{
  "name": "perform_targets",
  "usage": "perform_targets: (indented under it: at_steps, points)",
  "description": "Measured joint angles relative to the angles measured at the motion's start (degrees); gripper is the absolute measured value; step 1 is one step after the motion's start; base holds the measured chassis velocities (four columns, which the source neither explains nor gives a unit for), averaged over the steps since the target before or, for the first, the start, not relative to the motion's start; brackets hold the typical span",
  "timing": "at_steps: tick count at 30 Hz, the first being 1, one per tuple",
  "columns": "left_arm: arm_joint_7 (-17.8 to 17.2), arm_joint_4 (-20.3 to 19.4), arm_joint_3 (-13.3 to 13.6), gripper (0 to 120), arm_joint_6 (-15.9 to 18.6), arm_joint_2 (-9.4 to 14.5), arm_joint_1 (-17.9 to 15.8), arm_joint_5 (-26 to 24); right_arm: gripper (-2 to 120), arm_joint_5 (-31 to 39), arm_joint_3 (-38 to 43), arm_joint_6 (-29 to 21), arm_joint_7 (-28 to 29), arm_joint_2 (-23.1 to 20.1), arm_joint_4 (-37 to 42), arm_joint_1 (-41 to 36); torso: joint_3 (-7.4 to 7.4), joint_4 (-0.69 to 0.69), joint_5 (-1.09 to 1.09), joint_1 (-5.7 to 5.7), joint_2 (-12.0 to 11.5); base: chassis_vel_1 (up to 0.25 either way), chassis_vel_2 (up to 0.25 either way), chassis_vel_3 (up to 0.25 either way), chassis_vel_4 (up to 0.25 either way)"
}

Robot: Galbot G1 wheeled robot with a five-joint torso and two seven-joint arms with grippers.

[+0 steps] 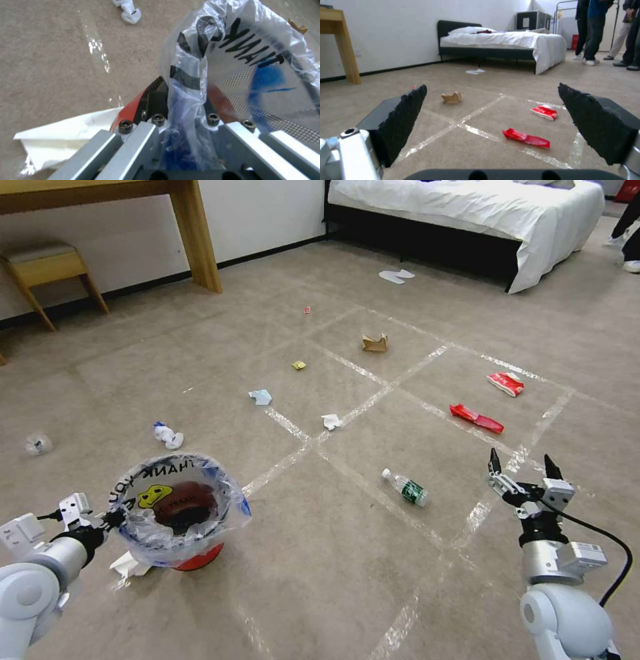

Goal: Pick up the trash bin and place the garbage on the floor into it.

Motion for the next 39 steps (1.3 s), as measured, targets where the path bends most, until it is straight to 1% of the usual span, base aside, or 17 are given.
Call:
perform_targets:
  at_steps: [7,25,39]
  points:
    - [0.05,0.06,0.00,5,-0.11,-0.07,-0.01,0.15,100,0.32,-0.13,0.10,0.08,-0.02,0.07,0.03,0.00,-0.01,-0.01,0.00,0.00,-0.090,0.078,0.080,-0.103]
    - [0.10,-0.51,-0.08,5,-0.14,-0.38,0.40,0.35,100,0.10,0.15,0.63,-0.62,-0.18,0.79,-0.80,-0.01,0.00,-0.01,-0.01,0.00,-0.002,0.001,0.004,-0.002]
    - [0.31,-0.83,-0.31,5,-0.38,-0.67,0.83,0.67,100,-0.06,0.20,0.68,-0.49,-0.21,1.15,-0.88,0.00,-0.01,-0.02,-0.01,0.00,-0.119,0.114,0.116,-0.107]
